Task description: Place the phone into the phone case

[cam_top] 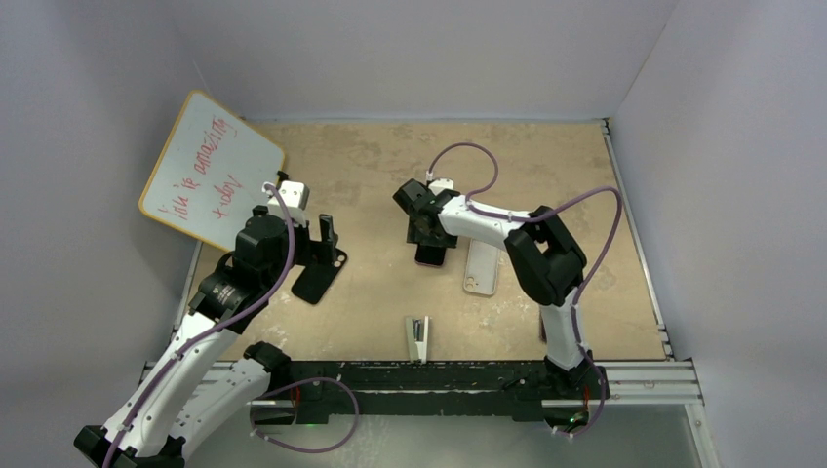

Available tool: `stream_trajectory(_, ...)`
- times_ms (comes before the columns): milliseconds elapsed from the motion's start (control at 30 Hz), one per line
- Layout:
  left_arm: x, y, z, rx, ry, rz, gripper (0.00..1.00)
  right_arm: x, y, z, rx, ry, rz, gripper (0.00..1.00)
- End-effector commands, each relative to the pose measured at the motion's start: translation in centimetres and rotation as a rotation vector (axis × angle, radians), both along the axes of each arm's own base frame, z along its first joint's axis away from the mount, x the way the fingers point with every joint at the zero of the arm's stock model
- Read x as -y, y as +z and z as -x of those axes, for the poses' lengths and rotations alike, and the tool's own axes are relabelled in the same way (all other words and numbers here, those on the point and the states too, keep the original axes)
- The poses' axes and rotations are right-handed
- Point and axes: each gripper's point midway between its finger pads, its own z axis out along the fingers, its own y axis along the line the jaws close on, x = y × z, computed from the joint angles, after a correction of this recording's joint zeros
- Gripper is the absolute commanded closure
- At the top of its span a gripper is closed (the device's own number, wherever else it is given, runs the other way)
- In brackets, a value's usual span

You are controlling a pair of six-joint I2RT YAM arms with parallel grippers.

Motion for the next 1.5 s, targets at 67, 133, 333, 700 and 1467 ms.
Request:
stream_trajectory(67, -0.2, 1.7, -0.3, 0.036, 0.031, 0.031, 0.03, 1.2, 3.8, 1.3, 0.056, 0.043, -0.044, 0.54)
stream_trajectory(133, -0.3, 1.7, -0.2, 0.037, 0.035, 0.033, 0.03, 1.3, 4.1, 1.9, 0.059, 0.057, -0.063, 0.56)
stream_trajectory(333, -0.3, 1.8, -0.3, 0.04, 0.04, 0.038, 0.04, 1.2, 4.8, 3.1, 0.055, 0.096, -0.115, 0.6)
stream_trajectory(700, 0.8, 0.9, -0.5, -0.002, 0.007, 0.05, 0.04, 4.2, 7.1, 4.6, 0.089, 0.091, -0.058, 0.61)
stream_trajectory(1467, 5.8, -2.4, 0.1, -0.174, -0.174, 0.171, 0.06, 11.8, 2.8, 6.3, 0.024, 0.03, 0.015, 0.63)
